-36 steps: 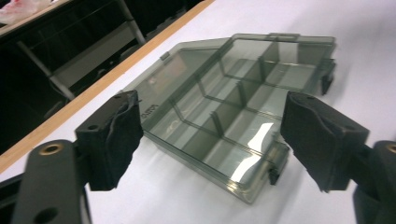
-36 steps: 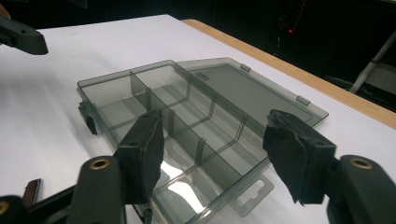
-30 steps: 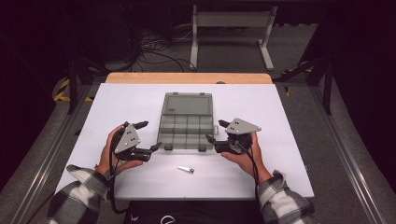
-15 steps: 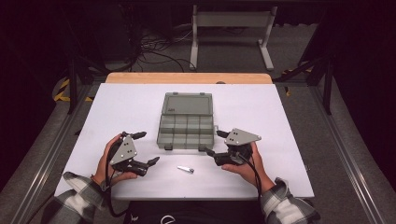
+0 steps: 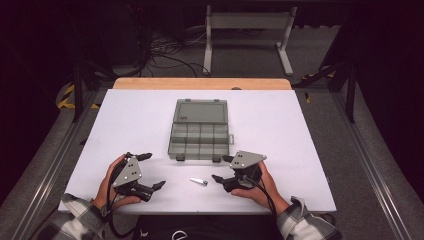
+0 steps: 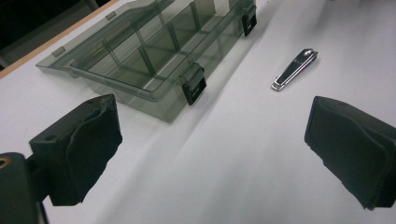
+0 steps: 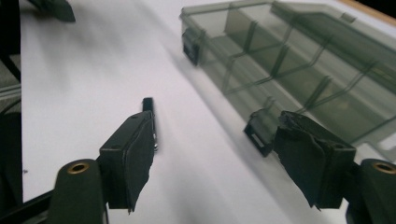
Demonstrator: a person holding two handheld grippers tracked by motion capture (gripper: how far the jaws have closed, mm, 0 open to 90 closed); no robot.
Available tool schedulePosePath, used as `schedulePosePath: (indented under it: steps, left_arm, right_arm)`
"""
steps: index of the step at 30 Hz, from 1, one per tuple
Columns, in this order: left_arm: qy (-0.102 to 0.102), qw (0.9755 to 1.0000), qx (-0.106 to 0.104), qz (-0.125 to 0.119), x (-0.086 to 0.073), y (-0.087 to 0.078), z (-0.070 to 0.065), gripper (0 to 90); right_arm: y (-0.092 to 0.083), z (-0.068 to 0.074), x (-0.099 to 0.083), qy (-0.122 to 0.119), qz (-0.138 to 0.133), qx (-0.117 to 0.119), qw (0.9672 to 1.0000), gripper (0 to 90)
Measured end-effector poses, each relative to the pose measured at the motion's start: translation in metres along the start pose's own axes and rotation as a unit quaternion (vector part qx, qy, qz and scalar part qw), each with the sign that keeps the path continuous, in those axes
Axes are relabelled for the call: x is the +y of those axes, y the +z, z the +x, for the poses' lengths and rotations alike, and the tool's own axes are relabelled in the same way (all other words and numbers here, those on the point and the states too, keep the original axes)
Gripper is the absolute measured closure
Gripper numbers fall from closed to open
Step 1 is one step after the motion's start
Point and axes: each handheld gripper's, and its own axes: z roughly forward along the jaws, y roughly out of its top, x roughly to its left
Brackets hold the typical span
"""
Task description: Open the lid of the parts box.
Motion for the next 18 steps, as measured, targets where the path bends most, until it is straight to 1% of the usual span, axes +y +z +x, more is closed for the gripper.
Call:
schedulePosePath:
  steps: [1,2,3,4,5,6,7,8,10,12,13,15,16,17,18]
  left_arm:
    - [-0.005,1.0,-0.003,-0.003,-0.001,-0.002,-0.001,4.4]
    - [-0.009,0.9999,-0.005,-0.004,-0.002,-0.002,-0.001,4.3]
    - [-0.01,0.9999,-0.005,-0.004,-0.002,-0.003,-0.002,4.3]
    - [-0.012,0.9999,-0.005,-0.005,-0.003,-0.004,-0.002,4.3]
    - [-0.014,0.9998,-0.009,-0.006,-0.004,-0.004,-0.002,4.3]
    - [-0.018,0.9998,-0.011,-0.007,-0.004,-0.004,-0.001,4.3]
    - [-0.022,0.9997,-0.011,-0.009,-0.004,-0.004,0.0,4.3]
    - [-0.021,0.9997,-0.011,-0.01,-0.005,-0.004,0.0,4.4]
    - [-0.021,0.9996,-0.014,-0.01,-0.005,-0.003,0.001,4.4]
    - [-0.015,0.9997,-0.017,-0.009,-0.005,-0.002,0.001,4.1]
    - [-0.017,0.9997,-0.018,-0.009,-0.005,-0.002,0.001,4.0]
    - [-0.016,0.9997,-0.017,-0.008,-0.005,-0.002,0.001,4.0]
    - [-0.015,0.9997,-0.017,-0.005,-0.006,-0.001,0.002,3.9]
    - [-0.015,0.9997,-0.017,-0.005,-0.006,-0.001,0.002,4.0]
    - [-0.02,0.9996,-0.018,-0.002,-0.006,0.0,0.003,4.0]
  right_arm:
    - [0.002,0.002,0.0,-0.004,0.006,0.003,1.0,28.3]
    - [0.006,0.004,-0.001,-0.003,0.009,0.015,0.9998,29.9]
    - [0.007,0.005,-0.001,-0.003,0.012,0.02,0.9997,32.0]
    - [0.009,0.007,-0.001,-0.006,0.017,0.023,0.9996,33.7]
    - [0.012,0.009,-0.001,-0.014,0.028,0.024,0.9992,34.9]
    - [0.014,0.011,-0.001,-0.019,0.032,0.026,0.999,36.4]
    - [0.015,0.012,-0.001,-0.019,0.034,0.033,0.9987,37.7]
    - [0.017,0.013,-0.001,-0.017,0.035,0.04,0.9985,38.5]
    - [0.021,0.015,-0.001,-0.019,0.042,0.046,0.9979,39.9]
    - [0.025,0.017,0.0,-0.019,0.046,0.053,0.9973,40.8]
    - [0.027,0.018,0.0,-0.018,0.05,0.056,0.997,41.5]
    - [0.03,0.019,0.0,-0.023,0.055,0.056,0.9966,42.7]
    - [0.035,0.02,0.0,-0.024,0.062,0.063,0.9958,43.5]
    - [0.035,0.02,0.0,-0.024,0.062,0.063,0.9958,43.5]
    - [0.04,0.021,0.0,-0.021,0.068,0.064,0.9954,44.3]
